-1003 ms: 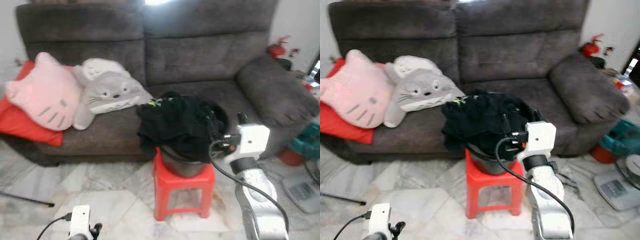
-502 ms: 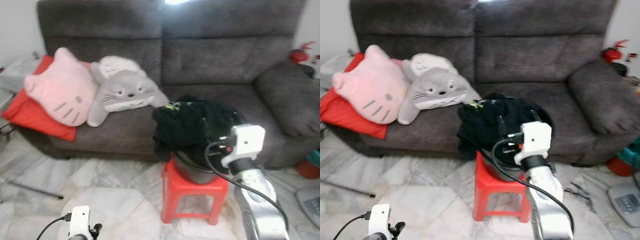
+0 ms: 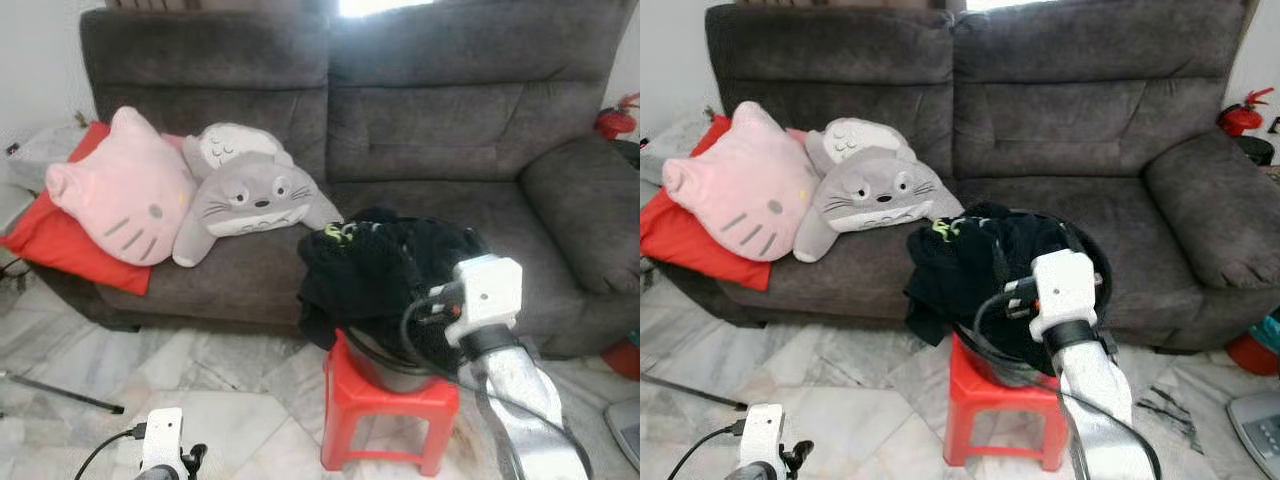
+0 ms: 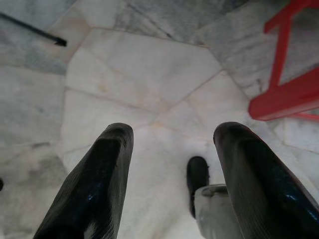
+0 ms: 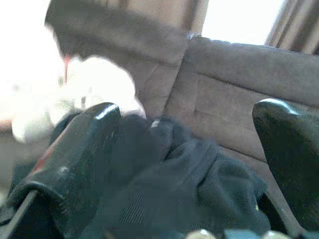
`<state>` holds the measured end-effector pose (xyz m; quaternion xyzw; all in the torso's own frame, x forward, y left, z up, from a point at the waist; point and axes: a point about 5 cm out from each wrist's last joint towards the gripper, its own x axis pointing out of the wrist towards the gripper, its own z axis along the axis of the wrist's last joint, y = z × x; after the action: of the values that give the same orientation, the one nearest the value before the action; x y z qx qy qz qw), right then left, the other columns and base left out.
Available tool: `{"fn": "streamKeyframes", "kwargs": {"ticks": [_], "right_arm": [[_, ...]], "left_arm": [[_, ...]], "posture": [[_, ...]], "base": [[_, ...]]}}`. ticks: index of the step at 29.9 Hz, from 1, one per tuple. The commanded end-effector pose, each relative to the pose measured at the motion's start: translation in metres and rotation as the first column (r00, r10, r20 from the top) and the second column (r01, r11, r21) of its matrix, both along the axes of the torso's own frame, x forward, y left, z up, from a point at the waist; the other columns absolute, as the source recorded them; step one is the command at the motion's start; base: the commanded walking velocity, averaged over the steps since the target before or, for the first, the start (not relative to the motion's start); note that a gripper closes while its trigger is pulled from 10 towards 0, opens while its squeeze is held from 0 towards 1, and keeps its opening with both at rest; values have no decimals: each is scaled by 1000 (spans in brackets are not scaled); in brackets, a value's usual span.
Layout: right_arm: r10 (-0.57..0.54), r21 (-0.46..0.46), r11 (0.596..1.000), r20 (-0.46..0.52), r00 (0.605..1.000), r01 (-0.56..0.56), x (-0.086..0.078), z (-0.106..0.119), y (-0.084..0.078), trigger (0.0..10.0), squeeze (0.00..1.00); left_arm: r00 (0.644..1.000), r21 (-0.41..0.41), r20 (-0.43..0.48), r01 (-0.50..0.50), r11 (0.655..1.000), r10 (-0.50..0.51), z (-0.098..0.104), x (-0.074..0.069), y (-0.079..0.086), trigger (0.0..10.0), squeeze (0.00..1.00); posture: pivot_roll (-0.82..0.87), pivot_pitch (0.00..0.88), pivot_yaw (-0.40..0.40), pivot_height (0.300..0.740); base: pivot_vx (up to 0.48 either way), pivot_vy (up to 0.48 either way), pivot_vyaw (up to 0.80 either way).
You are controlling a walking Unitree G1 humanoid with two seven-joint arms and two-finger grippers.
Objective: Hang hanger
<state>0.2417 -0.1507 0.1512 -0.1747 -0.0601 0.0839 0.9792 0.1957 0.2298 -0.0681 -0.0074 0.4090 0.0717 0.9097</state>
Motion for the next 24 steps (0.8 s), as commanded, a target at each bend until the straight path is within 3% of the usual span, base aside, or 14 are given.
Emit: {"fn": "streamKeyframes", "kwargs": {"ticks": [1, 5, 8, 12, 17, 24], "right_arm": [[-39, -139, 990, -3, 999, 39, -11, 4, -3, 10000, 0], [-115, -370, 925, -55, 992, 87, -30, 1, -14, 10000, 0], [-194, -393, 909, -108, 975, 137, -29, -7, -28, 10000, 0], [-217, -423, 897, -170, 961, 127, -24, -19, -34, 10000, 0], [-238, -440, 891, -242, 940, 112, -17, -34, -34, 10000, 0], [-200, -463, 884, -239, 950, 69, -11, -37, -30, 10000, 0]], "left_arm": [[1000, 16, -21, 1, 1000, 0, -1, -4, 5, 10000, 0], [1000, 16, -25, 4, 1000, -4, 0, -3, 6, 10000, 0], [1000, 15, -28, 12, 1000, -11, 0, -2, 6, 10000, 0], [999, 12, -28, 15, 1000, -14, 0, -2, 5, 10000, 0], [1000, 5, -25, 7, 1000, -7, 0, -1, 5, 10000, 0], [1000, 4, -27, 9, 1000, -9, 0, -1, 4, 10000, 0]], "posture": [[-180, 0, 67, 740], [-196, 0, 74, 740], [-206, 0, 78, 740], [-202, 0, 77, 740], [-195, 0, 72, 740], [-197, 0, 77, 740]], "base": [[0, 0, 0], [0, 0, 0], [0, 0, 0], [0, 0, 0], [0, 0, 0], [0, 0, 0]]}}
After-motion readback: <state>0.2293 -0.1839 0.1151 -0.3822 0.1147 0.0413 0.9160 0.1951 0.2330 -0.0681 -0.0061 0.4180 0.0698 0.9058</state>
